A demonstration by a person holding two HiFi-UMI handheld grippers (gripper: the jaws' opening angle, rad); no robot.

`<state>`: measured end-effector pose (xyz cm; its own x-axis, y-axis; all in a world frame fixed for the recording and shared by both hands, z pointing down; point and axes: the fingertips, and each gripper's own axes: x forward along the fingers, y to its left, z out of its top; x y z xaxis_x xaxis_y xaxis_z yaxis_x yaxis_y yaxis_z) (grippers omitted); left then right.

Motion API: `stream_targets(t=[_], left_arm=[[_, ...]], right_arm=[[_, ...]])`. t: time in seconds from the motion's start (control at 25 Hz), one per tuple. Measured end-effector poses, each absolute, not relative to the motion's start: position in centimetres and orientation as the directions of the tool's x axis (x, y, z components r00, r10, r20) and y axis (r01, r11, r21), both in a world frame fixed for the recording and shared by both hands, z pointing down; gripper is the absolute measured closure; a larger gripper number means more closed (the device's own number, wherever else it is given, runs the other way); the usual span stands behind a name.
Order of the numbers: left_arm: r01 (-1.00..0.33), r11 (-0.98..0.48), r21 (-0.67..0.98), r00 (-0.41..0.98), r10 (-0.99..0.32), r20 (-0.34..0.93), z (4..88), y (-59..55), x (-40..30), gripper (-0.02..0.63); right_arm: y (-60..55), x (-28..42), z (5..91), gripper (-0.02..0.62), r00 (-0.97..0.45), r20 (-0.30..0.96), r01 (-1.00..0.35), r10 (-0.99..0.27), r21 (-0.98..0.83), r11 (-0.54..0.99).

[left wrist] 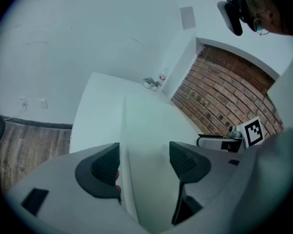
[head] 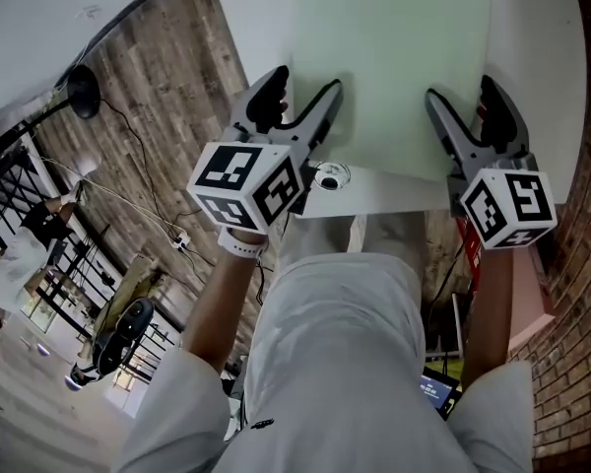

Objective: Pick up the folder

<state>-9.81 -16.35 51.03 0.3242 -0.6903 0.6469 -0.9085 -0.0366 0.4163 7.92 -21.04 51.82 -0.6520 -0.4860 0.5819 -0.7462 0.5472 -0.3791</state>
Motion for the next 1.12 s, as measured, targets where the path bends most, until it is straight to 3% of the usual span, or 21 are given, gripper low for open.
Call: stream_targets(t=[0.2,0.64,1.12], left_arm=[[-0.889,-0.015,0.458,0.353,-0.66,0.663,53.0,-16.5,-10.1,0.279],[-0.8,0.037,0.599,0.428,-0.664,0.613,54.2,-16.6,-9.5,0.27],[-0.82,0.038,0.571,0.387,-0.698,0.602,54.0,-16.5,-9.5,0.27]], right_arm=[[-21.5,7.5,52.7,0.193,-0.654,0.597,-0.741,-0.465,-0.382,0.552],[-21.4,7.2,53.9,0.186,-0.651,0.623,-0.749,-0.433,-0.437,0.497],[-21.4,7.2,53.7,0.19,-0.638,0.627,-0.763,-0.448,-0.435,0.478]])
